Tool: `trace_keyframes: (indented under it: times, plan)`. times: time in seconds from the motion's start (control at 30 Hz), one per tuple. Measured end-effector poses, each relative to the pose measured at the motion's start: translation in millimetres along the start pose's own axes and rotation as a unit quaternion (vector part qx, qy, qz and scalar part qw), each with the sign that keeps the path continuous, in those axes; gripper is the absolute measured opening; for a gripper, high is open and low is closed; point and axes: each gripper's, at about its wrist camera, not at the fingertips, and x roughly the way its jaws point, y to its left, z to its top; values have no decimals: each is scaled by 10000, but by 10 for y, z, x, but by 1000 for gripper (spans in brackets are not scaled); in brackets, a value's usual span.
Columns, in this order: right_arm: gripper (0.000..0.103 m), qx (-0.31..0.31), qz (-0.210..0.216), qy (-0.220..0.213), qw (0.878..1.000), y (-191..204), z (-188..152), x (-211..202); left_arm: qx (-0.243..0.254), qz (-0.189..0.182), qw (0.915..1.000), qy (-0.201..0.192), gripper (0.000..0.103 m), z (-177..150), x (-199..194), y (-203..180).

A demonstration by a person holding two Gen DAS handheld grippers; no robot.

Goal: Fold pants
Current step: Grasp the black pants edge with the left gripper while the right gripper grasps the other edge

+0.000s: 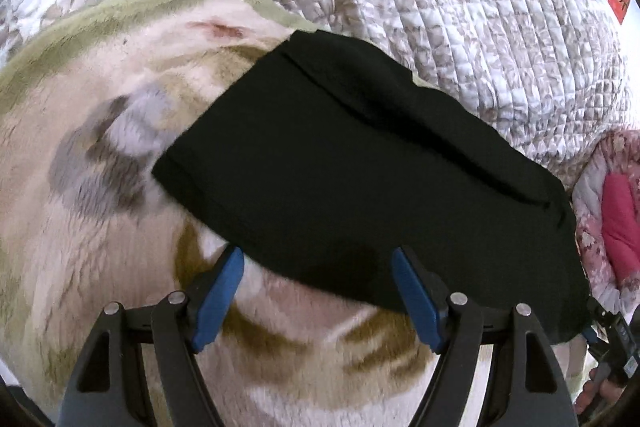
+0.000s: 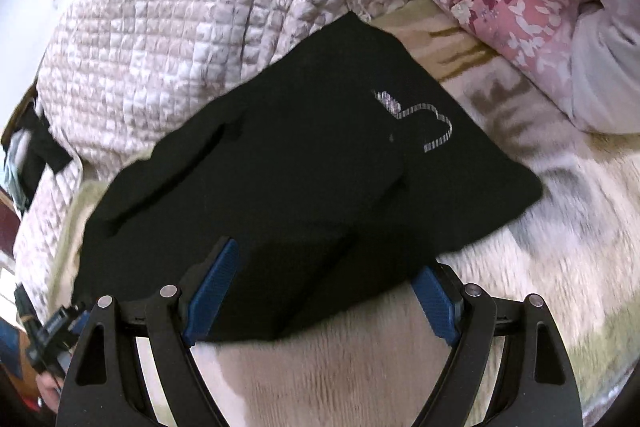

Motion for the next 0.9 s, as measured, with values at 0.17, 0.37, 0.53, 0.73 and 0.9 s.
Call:
trace_keyframes:
  times: [0.17, 0.37, 0.53, 0.73, 0.9]
  plan:
    - [55, 218, -92, -114, 9997, -64, 142, 96, 203, 220, 9994, -147, 65, 93, 126, -64]
    - [7, 545, -144, -14, 9984, -234, 245, 199, 269, 703, 9970, -185, 14, 181, 258, -63]
    - [4, 562, 28, -48, 9984, -195, 252, 16, 272, 834, 9960, -190, 4, 220, 171, -48]
    - [4, 643, 296, -94, 9974, -122, 146, -442, 427, 719, 9955, -438, 4, 214, -283, -100]
    - [4, 886, 279, 103, 9956, -309, -218, -680, 372, 641, 9962, -457, 4, 14, -640, 101]
